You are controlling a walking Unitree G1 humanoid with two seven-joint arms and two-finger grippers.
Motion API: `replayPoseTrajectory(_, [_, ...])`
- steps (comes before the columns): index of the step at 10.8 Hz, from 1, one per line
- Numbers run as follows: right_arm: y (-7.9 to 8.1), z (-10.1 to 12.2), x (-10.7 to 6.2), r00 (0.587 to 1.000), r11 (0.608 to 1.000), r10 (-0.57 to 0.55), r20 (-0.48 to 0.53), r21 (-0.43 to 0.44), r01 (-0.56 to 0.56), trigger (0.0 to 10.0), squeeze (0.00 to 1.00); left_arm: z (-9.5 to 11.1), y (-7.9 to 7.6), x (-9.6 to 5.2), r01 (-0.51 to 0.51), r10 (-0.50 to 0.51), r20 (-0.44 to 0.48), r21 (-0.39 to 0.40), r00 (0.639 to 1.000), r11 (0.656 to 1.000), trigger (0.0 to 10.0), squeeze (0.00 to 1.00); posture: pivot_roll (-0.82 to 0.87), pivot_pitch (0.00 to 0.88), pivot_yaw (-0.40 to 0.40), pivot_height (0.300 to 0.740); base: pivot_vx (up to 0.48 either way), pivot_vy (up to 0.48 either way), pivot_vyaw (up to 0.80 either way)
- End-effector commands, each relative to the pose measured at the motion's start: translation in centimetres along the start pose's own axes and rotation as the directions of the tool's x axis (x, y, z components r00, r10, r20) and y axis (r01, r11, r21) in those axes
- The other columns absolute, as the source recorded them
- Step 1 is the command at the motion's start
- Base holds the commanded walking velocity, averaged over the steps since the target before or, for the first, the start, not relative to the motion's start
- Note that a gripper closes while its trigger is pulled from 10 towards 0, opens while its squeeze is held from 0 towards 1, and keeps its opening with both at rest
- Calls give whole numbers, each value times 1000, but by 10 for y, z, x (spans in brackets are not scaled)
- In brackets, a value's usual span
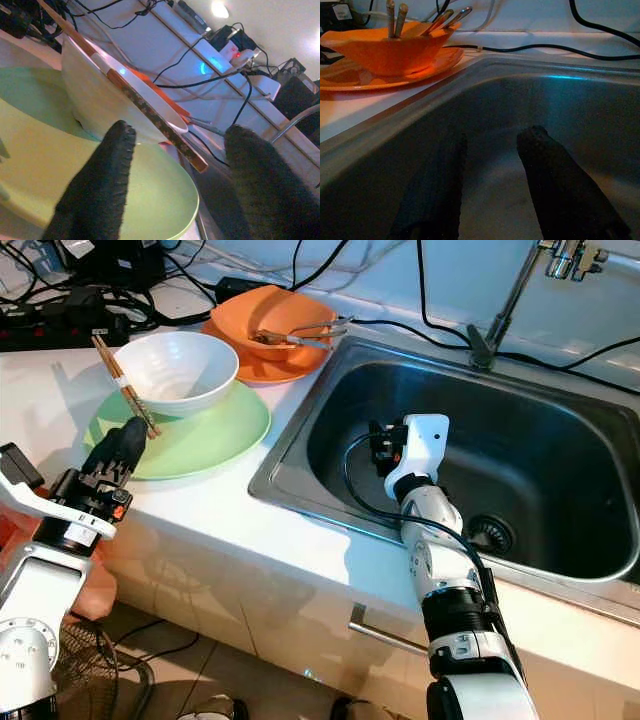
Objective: Kitchen organization
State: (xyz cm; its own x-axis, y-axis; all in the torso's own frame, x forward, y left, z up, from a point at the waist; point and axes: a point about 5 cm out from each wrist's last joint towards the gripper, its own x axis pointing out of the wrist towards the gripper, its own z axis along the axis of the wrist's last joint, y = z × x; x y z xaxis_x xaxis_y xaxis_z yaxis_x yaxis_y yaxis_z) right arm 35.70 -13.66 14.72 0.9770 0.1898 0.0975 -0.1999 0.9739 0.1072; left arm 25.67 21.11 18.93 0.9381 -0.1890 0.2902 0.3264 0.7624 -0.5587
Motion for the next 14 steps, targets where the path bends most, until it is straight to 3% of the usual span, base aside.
replayPoseTrajectory(1, [-1, 2, -1, 1000, 1000, 0, 17, -5, 0, 10000, 0, -4, -2, 4, -5, 5, -17, 7, 1000, 1000, 10000, 929, 91, 103, -66, 740, 0, 0, 0])
replayPoseTrajectory(2, [-1, 2, -1, 1000, 1000, -2, 16, -5, 2, 10000, 0, -5, -4, 7, -2, 2, -24, 6, 1000, 1000, 10000, 0, 88, 105, -66, 740, 0, 0, 0])
replayPoseTrajectory(7, [-1, 3, -2, 1000, 1000, -8, 22, -1, 8, 10000, 0, -8, -10, 25, 2, -3, -35, -32, 999, 999, 10000, 0, 75, 105, -55, 740, 0, 0, 0])
replayPoseTrajectory(14, [0, 3, -3, 1000, 1000, -13, 23, 0, 13, 10000, 0, -20, -14, 36, -8, 2, -59, -96, 998, 995, 10000, 0, 69, 104, -54, 740, 0, 0, 0])
